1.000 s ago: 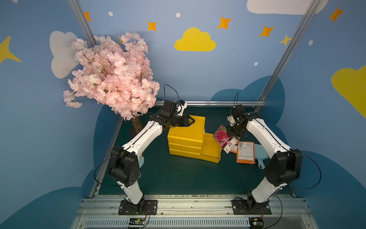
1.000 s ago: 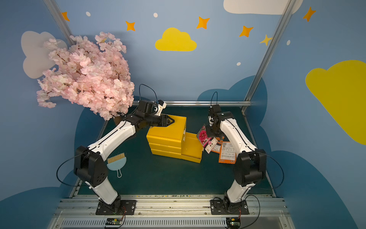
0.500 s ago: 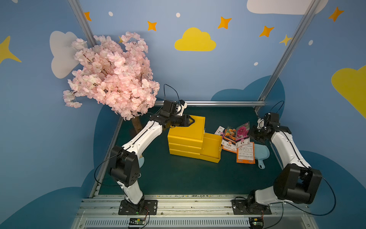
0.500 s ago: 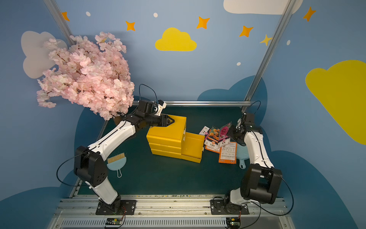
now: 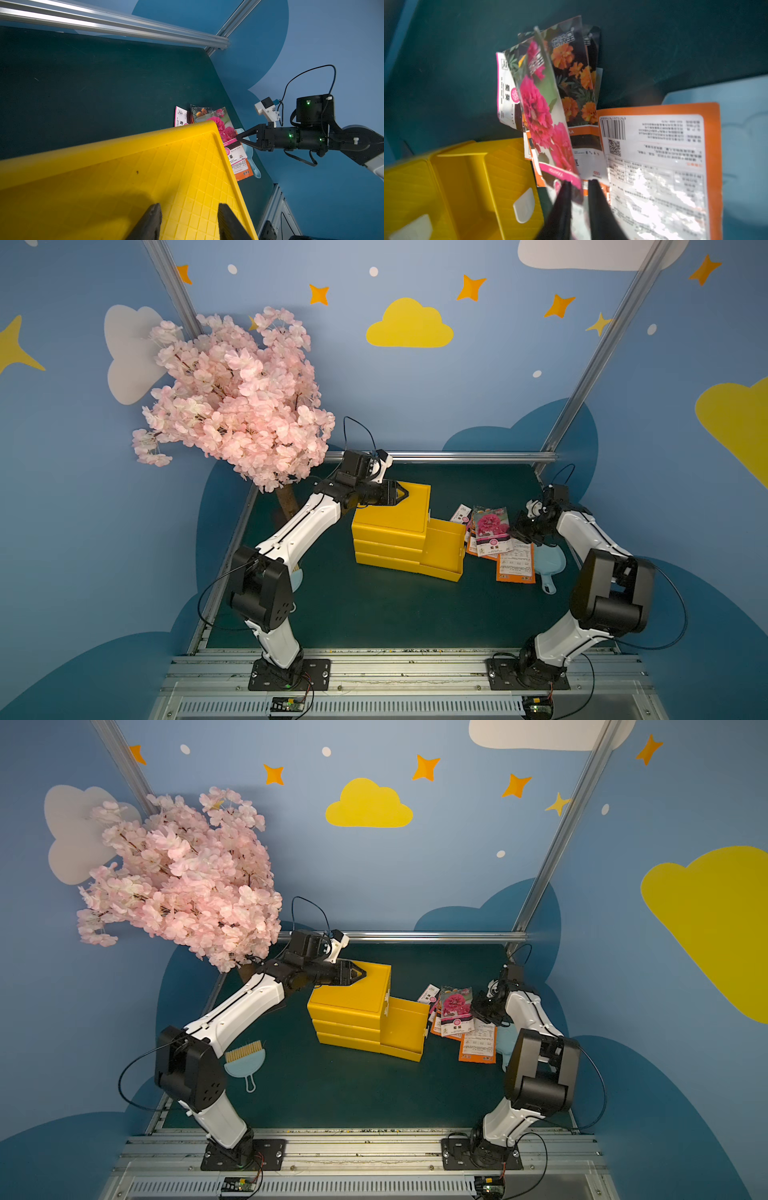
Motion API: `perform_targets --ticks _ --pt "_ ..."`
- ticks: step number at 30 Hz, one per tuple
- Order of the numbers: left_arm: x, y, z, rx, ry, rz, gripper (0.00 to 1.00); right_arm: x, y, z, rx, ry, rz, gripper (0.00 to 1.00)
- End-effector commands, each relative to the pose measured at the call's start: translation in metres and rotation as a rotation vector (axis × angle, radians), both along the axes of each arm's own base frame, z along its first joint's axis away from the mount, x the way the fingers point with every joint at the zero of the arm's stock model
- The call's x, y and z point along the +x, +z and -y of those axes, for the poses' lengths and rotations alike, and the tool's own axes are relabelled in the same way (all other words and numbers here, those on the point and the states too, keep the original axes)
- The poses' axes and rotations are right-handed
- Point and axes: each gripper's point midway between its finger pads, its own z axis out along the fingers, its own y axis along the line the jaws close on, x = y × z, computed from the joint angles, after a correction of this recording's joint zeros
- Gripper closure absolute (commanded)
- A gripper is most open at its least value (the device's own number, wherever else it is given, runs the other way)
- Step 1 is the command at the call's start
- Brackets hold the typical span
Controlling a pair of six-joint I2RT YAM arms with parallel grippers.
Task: Take the seed bags out of the drawer
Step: Place the seed packet at the center of the board, then close the drawer of the storage box.
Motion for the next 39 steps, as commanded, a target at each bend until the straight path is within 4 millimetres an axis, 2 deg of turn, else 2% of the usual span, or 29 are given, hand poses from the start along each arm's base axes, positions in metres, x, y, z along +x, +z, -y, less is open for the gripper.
perform_targets --ticks 1,3,5,9,14,19,29,39 --pt "-0.052 -0.113 -0.031 0.220 0.047 -0.421 0.50 -0.007 -0.005 0.004 -0.051 0.001 -0.017 0.53" --pt "-0.051 -0.112 -0.031 0.219 0.048 -0.420 0.50 -0.011 -0.002 0.001 -0.071 0.011 -0.012 0.48" --pt "-0.051 -0.112 -0.031 0.218 0.049 -0.419 0.50 -0.014 0.001 -0.005 -0.083 0.030 -0.004 0.47" --pt "-0.052 -0.113 -0.031 0.220 0.050 -0.421 0.50 -0.022 0.009 -0.040 -0.062 0.118 0.020 0.49" --pt "-0.053 -0.114 -0.031 0.220 0.047 -0.423 0.50 -0.037 0.004 -0.079 -0.048 0.204 0.008 0.52" --pt "-0.054 -0.112 -0.032 0.220 0.047 -0.418 0.50 -0.041 -0.009 -0.101 -0.034 0.252 -0.021 0.53" --pt "-0.058 -0.112 -0.034 0.225 0.048 -0.418 0.50 -0.028 -0.031 -0.125 0.027 0.291 -0.060 0.53" --pt "-0.061 -0.116 -0.037 0.232 0.053 -0.421 0.50 -0.016 -0.031 -0.159 0.118 0.339 -0.040 0.52"
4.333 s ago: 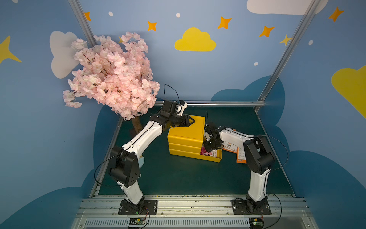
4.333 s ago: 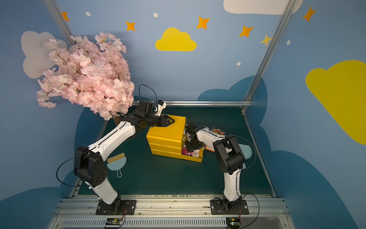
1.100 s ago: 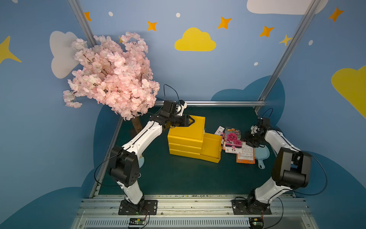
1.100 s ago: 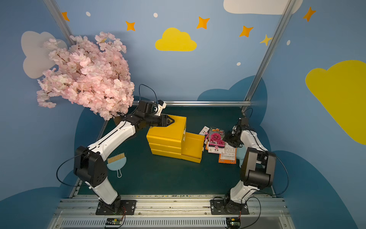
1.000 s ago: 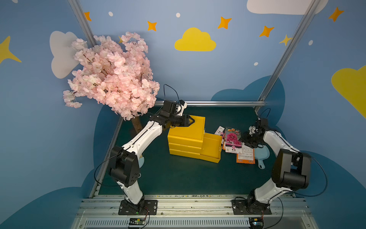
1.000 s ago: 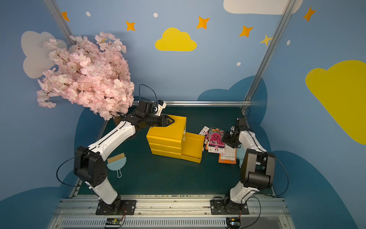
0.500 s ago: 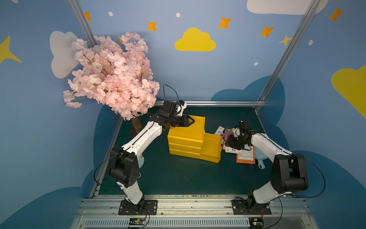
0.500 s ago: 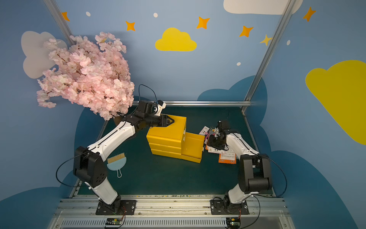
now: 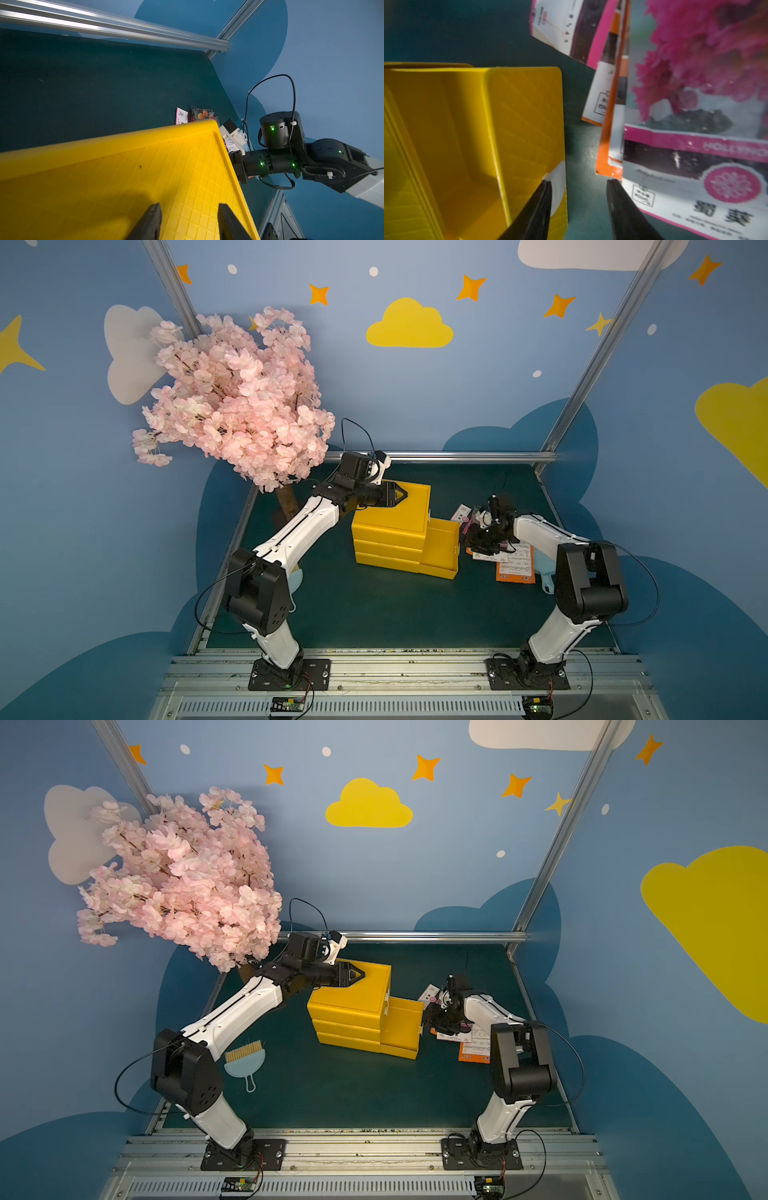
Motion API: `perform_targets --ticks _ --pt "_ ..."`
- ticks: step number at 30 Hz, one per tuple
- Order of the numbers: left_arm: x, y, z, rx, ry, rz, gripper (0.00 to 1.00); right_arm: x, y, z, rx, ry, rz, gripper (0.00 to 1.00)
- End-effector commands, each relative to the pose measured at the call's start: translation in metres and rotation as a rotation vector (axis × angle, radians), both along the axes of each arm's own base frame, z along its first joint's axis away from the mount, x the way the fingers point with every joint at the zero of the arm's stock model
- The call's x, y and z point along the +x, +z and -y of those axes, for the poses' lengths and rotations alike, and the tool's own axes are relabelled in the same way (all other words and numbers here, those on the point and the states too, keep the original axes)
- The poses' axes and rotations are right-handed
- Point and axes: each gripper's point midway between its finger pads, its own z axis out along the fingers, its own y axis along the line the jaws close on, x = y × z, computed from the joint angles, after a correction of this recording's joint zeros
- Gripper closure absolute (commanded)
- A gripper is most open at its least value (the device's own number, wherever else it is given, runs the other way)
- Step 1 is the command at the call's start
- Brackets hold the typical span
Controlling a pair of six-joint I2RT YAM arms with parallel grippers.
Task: Take the seed bags out of the drawer
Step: Close the drawer of the storage box.
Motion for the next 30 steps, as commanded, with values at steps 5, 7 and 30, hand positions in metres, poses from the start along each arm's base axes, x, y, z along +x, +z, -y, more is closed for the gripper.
perform_targets --ticks 5,7,30 --pt "-0.059 -0.115 -0.034 0.231 0.043 -0.436 0.50 0.019 0.012 -0.041 0.121 0.046 0.032 0.51" --pt "-0.060 -0.116 -0.035 0.234 0.044 -0.437 0.50 0.021 0.012 -0.050 0.146 0.058 0.031 0.51" --pt "-0.063 -0.118 -0.035 0.230 0.045 -0.441 0.50 0.028 0.011 -0.136 0.396 0.146 -0.010 0.43"
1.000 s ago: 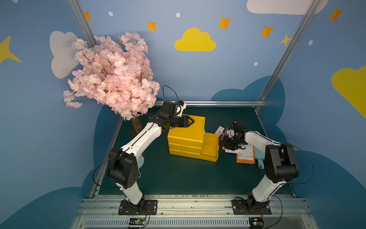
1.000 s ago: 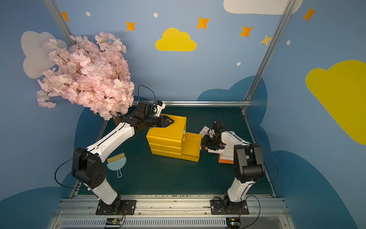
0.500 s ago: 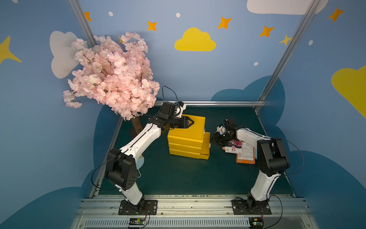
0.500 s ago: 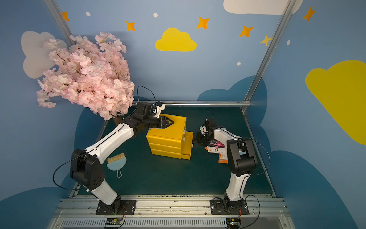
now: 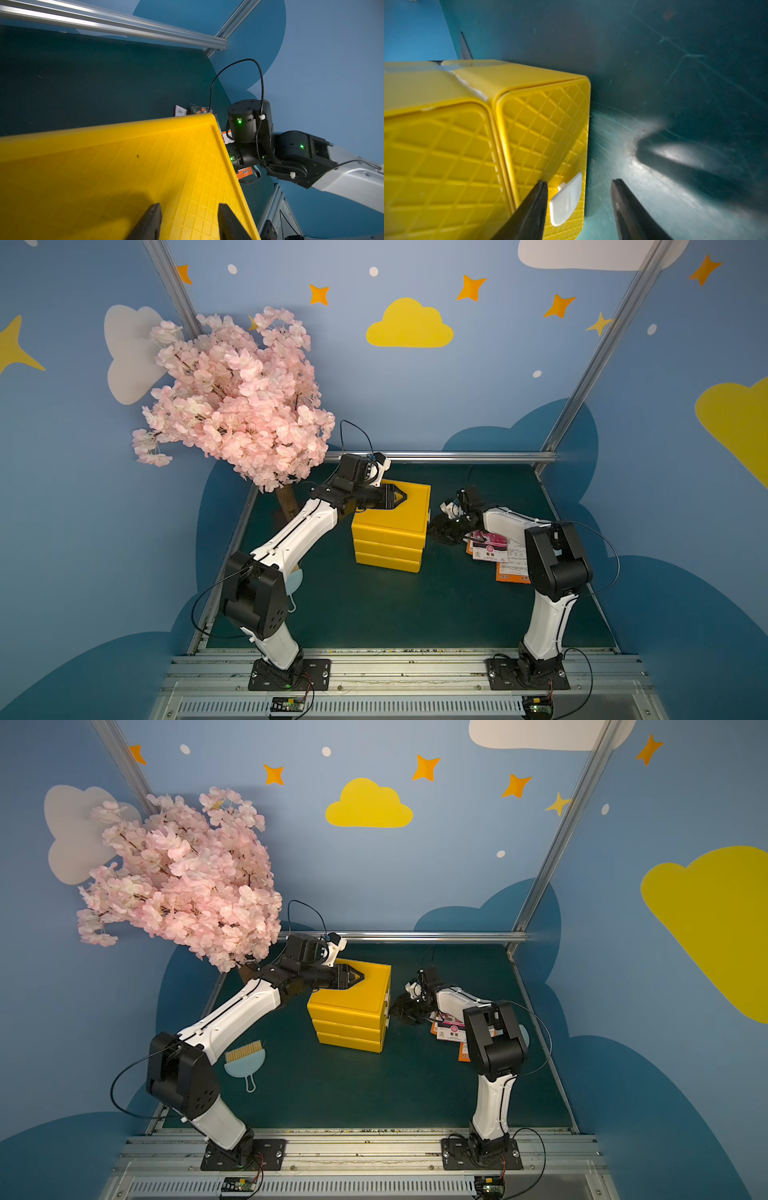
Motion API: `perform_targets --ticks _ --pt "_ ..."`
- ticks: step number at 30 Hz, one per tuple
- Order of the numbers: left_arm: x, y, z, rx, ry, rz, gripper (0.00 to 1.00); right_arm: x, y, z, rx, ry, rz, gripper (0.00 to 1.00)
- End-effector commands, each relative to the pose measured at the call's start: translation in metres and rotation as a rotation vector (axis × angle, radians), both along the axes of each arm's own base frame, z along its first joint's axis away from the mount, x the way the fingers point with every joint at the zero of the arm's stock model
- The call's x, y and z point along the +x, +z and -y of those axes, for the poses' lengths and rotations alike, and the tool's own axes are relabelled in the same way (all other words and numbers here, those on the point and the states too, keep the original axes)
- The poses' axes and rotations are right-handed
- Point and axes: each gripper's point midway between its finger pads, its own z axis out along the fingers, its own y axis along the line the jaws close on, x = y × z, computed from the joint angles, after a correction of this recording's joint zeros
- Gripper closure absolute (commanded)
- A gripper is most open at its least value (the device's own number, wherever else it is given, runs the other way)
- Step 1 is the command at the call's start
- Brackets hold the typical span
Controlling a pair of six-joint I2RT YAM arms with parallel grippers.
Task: Take the seed bags out of the drawer
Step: Close the drawer of the storage box.
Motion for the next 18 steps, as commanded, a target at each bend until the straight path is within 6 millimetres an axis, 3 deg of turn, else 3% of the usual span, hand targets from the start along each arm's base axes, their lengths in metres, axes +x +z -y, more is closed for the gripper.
perform_targets --ticks 1,9,18 --pt "-0.056 -0.117 -0.033 0.232 0.048 -0.439 0.50 0.001 0.009 -0.021 0.093 0.033 0.025 0.43" --pt "-0.054 -0.113 -0.033 0.238 0.046 -0.429 0.50 -0.004 0.009 -0.008 0.076 0.019 0.030 0.41" --pt "-0.049 -0.073 -0.036 0.261 0.031 -0.333 0.49 -0.017 0.020 0.060 -0.108 -0.042 0.076 0.40"
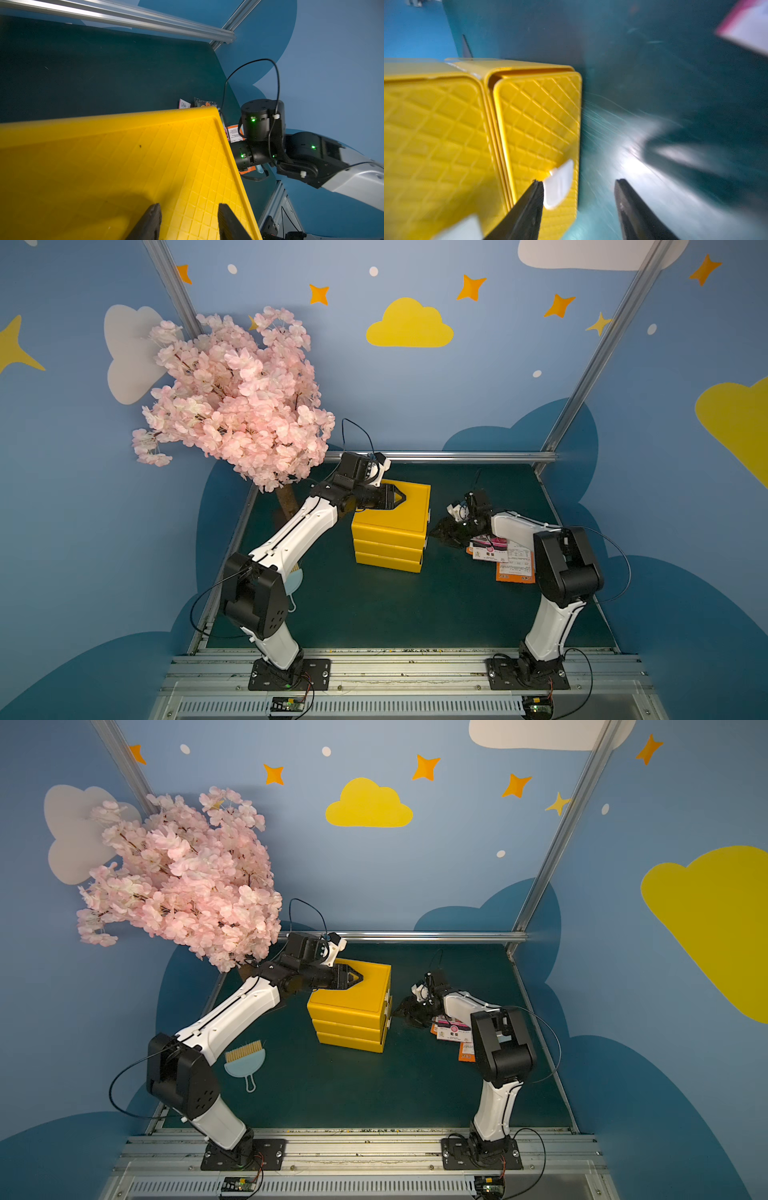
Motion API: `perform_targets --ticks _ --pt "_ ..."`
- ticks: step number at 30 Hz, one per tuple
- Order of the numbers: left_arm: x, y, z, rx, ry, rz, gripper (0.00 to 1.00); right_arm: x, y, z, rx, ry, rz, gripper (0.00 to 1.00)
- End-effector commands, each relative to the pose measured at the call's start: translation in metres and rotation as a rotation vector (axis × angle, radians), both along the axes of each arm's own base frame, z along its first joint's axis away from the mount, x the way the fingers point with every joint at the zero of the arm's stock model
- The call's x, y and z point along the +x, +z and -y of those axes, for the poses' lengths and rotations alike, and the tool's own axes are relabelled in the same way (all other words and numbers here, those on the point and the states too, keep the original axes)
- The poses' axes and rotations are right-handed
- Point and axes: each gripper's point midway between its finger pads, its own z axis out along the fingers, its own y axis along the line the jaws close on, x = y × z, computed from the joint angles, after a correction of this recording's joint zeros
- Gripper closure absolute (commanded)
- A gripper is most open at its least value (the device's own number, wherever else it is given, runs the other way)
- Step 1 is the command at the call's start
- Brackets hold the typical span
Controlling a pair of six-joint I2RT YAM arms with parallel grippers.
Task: Take the seed bags out of the drawer
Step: Close the drawer of the storage box, then reset both arms
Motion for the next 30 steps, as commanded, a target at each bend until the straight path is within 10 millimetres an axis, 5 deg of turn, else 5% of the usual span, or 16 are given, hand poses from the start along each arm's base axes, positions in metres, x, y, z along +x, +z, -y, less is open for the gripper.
perform_targets --ticks 1,7,14,21,24,27,29,30 --pt "-0.044 -0.071 -0.030 0.209 0.020 -0.283 0.49 -0.010 0.015 0.030 -0.098 -0.010 0.043 0.39" --pt "-0.066 -0.051 -0.028 0.225 -0.037 -0.207 0.48 -0.019 0.044 0.064 -0.252 -0.041 0.148 0.34" --pt "-0.105 -0.034 -0.037 0.234 -0.064 -0.054 0.48 -0.028 0.104 0.092 -0.356 -0.093 0.337 0.32" --pt "-0.127 -0.003 -0.092 0.242 0.144 0.233 0.43 -0.040 0.167 0.125 -0.434 -0.241 0.592 0.28" --pt "-0.129 0.012 -0.125 0.277 0.284 0.371 0.36 -0.041 0.192 0.134 -0.435 -0.299 0.768 0.11" --pt "-0.135 0.027 -0.157 0.322 0.407 0.464 0.20 -0.049 0.213 0.125 -0.415 -0.221 0.916 0.01" --pt "-0.138 0.031 -0.161 0.344 0.392 0.551 0.20 -0.054 0.223 0.122 -0.412 -0.183 0.961 0.01" --pt "-0.140 0.033 -0.162 0.336 0.389 0.586 0.07 -0.055 0.228 0.124 -0.418 -0.193 0.972 0.02"
